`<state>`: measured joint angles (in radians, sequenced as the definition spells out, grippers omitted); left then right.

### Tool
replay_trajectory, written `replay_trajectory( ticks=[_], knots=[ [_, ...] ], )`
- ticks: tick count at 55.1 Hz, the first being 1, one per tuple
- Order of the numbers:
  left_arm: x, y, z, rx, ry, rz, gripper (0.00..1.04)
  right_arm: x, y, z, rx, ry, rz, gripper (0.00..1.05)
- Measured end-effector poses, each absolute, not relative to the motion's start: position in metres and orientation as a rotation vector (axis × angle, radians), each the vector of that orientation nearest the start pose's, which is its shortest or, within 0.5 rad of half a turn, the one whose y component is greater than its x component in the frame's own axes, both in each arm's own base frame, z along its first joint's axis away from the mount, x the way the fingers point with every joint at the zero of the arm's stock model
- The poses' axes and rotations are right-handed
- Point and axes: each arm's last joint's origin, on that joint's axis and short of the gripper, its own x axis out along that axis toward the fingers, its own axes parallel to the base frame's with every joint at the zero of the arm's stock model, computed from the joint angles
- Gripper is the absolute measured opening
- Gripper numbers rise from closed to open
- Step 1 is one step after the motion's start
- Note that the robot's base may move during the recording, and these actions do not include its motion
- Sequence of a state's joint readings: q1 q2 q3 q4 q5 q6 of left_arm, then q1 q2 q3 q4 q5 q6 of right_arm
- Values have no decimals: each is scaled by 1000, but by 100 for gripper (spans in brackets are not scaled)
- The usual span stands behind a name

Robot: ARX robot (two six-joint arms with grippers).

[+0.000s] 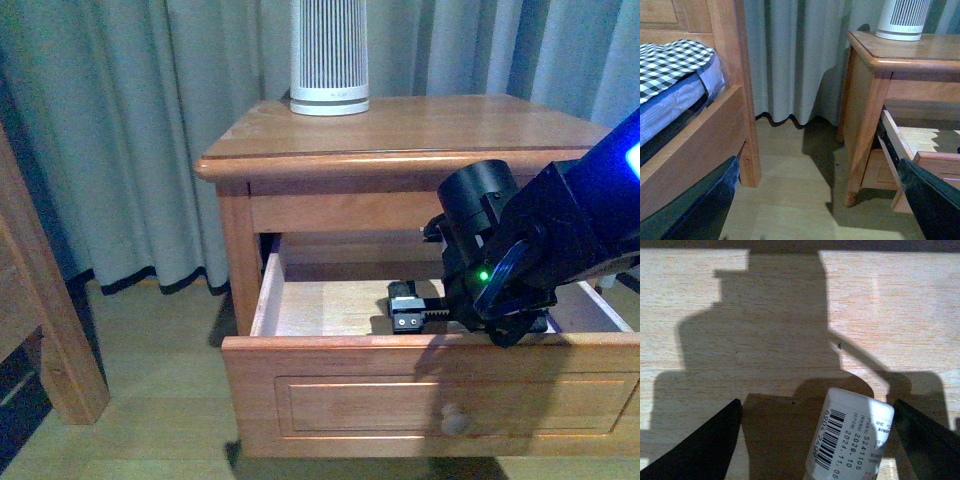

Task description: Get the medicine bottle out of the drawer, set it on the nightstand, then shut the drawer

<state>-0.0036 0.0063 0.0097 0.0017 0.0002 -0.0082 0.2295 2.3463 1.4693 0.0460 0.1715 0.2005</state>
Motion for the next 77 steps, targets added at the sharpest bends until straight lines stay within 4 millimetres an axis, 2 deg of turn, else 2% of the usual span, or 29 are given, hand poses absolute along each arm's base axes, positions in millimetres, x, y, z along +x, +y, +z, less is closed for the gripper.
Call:
replay_trajectory(
  ticks=[6,11,18,21,27,36,44,52,57,63,69,73,77],
  knots=[
    [97,0,167,-8,-5,-3,98,460,102,69,25,813,-34,74],
    [97,0,167,-8,-6,-3,98,458,102,67,26,805,-32,53],
    [97,0,167,-8,-5,-4,98,454,101,68,17,792,-19,35],
    [97,0,167,-8,-5,-3,98,450,100,70,19,789,-9,31],
    [97,0,167,-8,-5,-3,98,441,99,73,9,780,3,29],
    [97,0,167,-8,-5,-4,98,423,96,93,19,719,32,29],
    [97,0,167,-8,-5,-4,98,398,95,138,67,645,97,29],
    [97,0,167,-8,-5,-3,98,378,103,205,120,546,206,29],
    [97,0,167,-8,-5,-4,98,378,106,247,134,454,234,29],
    [97,0,167,-8,-5,-4,98,391,106,296,140,346,236,29],
    [97,0,167,-8,-5,-4,98,418,106,328,109,267,206,29],
    [97,0,167,-8,-5,-3,98,443,107,339,74,246,179,29],
    [97,0,167,-8,-5,-3,98,470,109,340,35,252,153,29]
  ],
)
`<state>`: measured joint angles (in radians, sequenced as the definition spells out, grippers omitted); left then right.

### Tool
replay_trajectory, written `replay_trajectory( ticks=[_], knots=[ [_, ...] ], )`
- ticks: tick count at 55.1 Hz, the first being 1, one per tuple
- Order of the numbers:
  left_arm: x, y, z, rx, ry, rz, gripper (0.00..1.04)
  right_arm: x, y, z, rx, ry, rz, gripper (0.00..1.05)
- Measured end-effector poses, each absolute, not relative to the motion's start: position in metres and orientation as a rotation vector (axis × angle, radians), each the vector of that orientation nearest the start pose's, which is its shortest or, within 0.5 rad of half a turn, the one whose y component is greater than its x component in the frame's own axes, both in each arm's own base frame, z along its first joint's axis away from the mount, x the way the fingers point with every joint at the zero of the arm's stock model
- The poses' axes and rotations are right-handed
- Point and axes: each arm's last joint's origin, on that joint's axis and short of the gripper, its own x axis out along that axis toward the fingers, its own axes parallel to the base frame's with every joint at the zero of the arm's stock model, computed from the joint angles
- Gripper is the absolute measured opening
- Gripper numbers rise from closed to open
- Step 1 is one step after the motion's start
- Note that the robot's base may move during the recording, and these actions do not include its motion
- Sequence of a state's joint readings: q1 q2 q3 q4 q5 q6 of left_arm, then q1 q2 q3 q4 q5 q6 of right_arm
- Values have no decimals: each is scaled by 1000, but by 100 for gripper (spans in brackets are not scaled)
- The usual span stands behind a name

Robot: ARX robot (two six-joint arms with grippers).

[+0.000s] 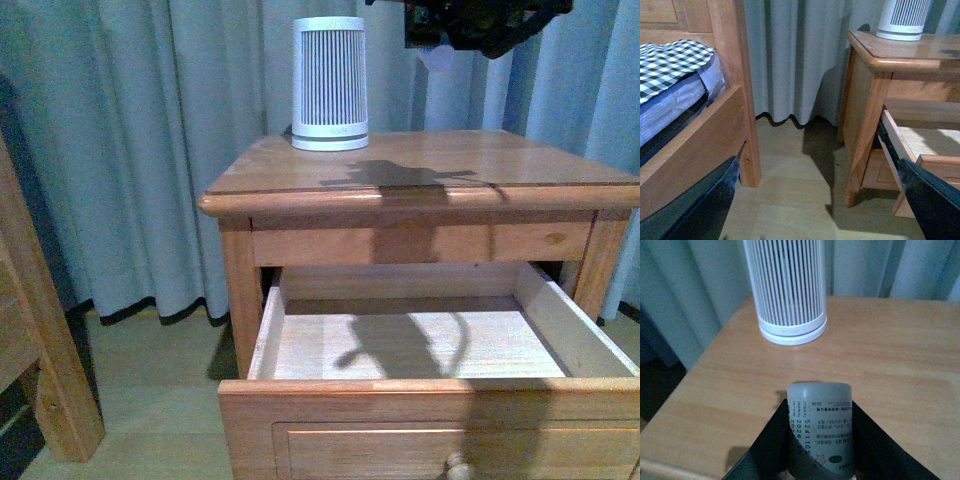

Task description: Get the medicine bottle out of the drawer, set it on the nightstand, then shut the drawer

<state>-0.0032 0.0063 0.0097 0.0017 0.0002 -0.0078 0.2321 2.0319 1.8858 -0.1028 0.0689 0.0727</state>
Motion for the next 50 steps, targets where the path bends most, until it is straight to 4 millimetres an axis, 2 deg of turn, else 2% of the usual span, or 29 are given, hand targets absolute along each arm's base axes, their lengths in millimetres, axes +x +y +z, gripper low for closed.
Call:
replay_trajectory(
  ticks=[6,9,16,22,31,44,48,50],
  knots=[
    [97,0,167,-8,-5,-4,98,505,113,328,-11,304,112,29],
    [97,0,167,-8,-5,-3,98,524,114,316,-36,343,81,29],
    [97,0,167,-8,-5,-3,98,552,115,290,-68,390,27,29],
    [97,0,167,-8,-5,-4,98,565,112,271,-87,402,3,29],
    [97,0,167,-8,-5,-3,98,570,108,257,-106,430,-23,29],
    [97,0,167,-8,-5,-4,98,564,106,246,-100,405,-8,67],
    [97,0,167,-8,-5,-3,98,550,105,263,-81,340,19,84],
    [97,0,167,-8,-5,-3,98,538,103,279,-67,285,36,92]
  ],
)
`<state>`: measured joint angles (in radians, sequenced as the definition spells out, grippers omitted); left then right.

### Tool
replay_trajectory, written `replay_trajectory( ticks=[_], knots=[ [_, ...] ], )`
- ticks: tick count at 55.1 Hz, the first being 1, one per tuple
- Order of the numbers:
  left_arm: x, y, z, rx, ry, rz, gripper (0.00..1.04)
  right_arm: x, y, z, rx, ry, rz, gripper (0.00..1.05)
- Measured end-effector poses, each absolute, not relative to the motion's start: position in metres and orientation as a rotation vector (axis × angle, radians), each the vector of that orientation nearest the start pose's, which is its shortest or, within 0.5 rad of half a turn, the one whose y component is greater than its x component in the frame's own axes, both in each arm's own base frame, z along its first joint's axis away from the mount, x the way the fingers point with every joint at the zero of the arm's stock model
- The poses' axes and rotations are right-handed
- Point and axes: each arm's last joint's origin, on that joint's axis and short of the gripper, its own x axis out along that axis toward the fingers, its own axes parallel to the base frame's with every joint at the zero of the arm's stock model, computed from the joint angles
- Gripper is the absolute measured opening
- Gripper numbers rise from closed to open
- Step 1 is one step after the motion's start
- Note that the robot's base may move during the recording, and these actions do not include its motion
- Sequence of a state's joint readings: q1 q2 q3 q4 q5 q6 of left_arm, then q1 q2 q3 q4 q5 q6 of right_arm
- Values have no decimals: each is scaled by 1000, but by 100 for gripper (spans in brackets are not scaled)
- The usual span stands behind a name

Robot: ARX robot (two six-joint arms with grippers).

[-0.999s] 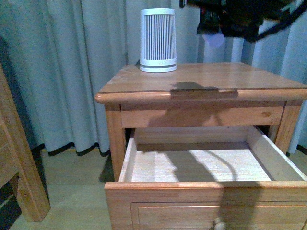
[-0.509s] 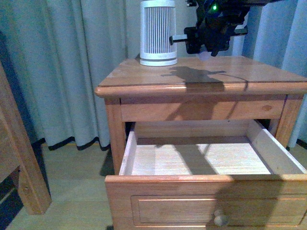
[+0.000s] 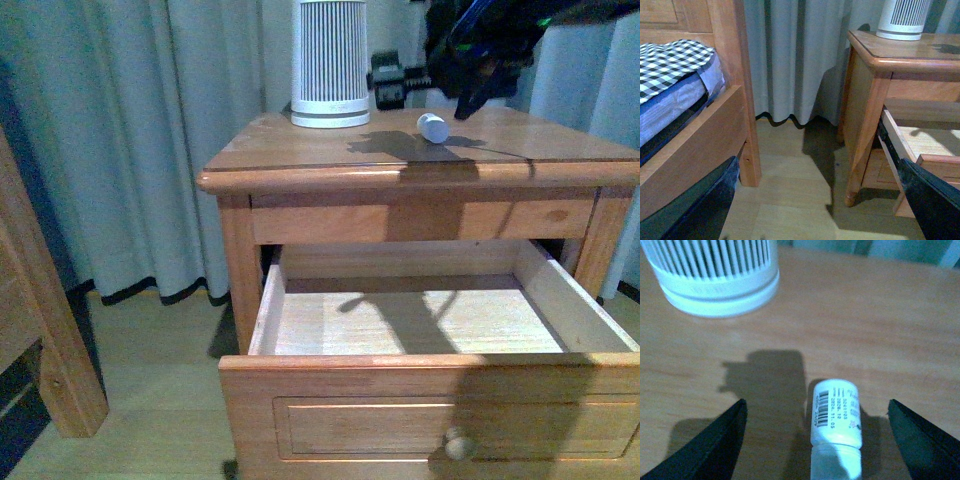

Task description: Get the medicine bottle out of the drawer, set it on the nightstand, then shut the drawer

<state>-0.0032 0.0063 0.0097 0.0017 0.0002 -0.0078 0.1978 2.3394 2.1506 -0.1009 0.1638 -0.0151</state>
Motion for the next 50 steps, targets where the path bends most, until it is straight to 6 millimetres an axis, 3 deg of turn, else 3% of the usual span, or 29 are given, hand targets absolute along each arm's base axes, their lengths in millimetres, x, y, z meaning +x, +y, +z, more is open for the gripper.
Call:
replay_trajectory(
  ticks=[3,9,11,14,18,24,32,39,45,50],
  knots=[
    [97,0,167,-8,-5,-3,98,518,100,304,-42,208,60,99],
    [97,0,167,-8,-5,-4,98,472,94,349,-9,68,111,98],
    [97,0,167,-8,-5,-3,98,437,90,370,5,-3,145,98],
    [97,0,167,-8,-5,-3,98,403,86,380,20,-47,168,96],
    [97,0,167,-8,-5,-4,98,365,83,377,22,-65,178,84],
    [97,0,167,-8,-5,-4,98,314,80,340,18,7,190,65],
    [97,0,167,-8,-5,-3,98,259,75,261,26,208,160,39],
    [97,0,167,-8,-5,-3,98,235,69,195,11,348,109,18],
    [97,0,167,-8,-5,-3,98,224,66,150,-23,411,59,2],
    [97,0,167,-8,-5,-3,98,226,65,121,-31,450,21,3]
  ],
)
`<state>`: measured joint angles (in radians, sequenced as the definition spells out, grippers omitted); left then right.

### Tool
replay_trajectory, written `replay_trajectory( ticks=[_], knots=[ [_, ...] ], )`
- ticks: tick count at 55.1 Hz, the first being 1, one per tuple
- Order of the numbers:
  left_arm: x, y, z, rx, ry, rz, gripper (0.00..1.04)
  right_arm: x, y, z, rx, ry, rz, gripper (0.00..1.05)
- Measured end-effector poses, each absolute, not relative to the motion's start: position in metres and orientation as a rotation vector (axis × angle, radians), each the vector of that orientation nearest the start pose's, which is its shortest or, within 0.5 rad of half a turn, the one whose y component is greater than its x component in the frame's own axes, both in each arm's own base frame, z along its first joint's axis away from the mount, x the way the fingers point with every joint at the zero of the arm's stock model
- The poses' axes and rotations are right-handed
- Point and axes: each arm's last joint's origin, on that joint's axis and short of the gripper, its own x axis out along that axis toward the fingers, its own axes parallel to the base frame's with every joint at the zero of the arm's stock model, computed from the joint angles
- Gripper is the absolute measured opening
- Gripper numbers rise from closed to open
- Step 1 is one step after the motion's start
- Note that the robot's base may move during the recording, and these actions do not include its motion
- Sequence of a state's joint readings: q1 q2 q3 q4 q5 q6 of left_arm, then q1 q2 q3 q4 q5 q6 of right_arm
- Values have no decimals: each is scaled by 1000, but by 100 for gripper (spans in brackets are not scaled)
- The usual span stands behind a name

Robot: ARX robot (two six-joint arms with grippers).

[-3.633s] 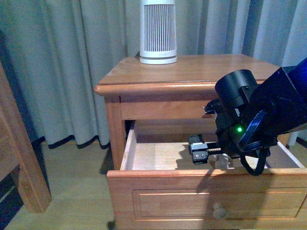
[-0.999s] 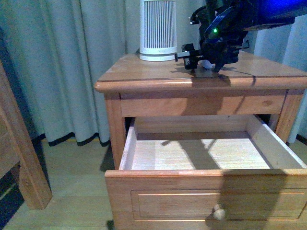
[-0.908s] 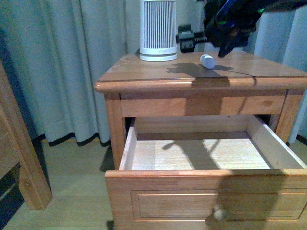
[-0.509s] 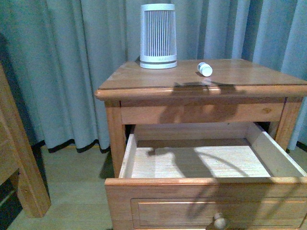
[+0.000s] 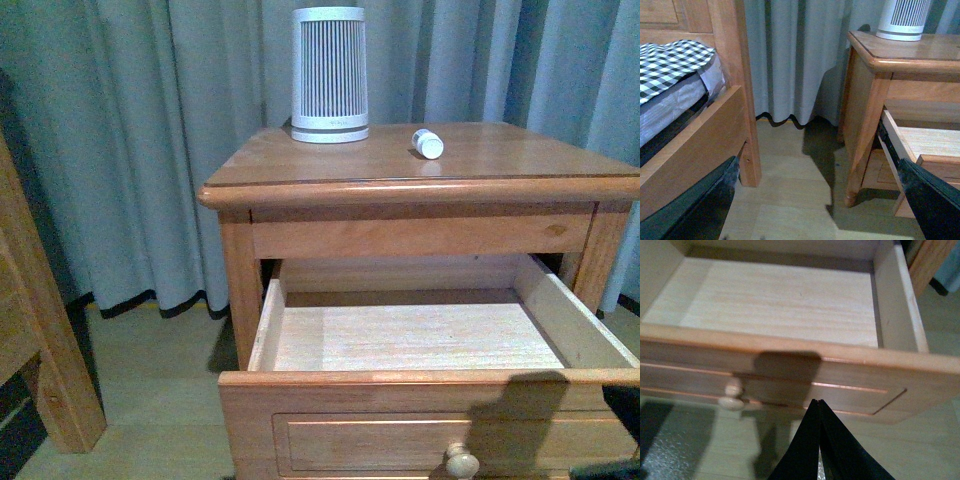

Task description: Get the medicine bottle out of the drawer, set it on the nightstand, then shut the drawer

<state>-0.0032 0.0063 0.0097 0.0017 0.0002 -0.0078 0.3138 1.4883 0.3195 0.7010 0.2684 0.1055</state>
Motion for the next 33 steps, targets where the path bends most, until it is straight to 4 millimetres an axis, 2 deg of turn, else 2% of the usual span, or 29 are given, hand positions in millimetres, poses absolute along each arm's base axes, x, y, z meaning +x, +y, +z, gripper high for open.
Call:
replay_trajectory(
  ticks=[9,15,23,33],
  knots=[
    [97,0,167,-8,-5,-3,98,237,63,79,-51,520,-25,3],
    [97,0,167,-8,-5,-4,98,253,60,57,-71,559,-49,3],
    [97,0,167,-8,-5,-3,98,277,55,44,-87,564,-80,3],
    [97,0,167,-8,-5,-3,98,321,47,36,-119,529,-104,3]
  ],
)
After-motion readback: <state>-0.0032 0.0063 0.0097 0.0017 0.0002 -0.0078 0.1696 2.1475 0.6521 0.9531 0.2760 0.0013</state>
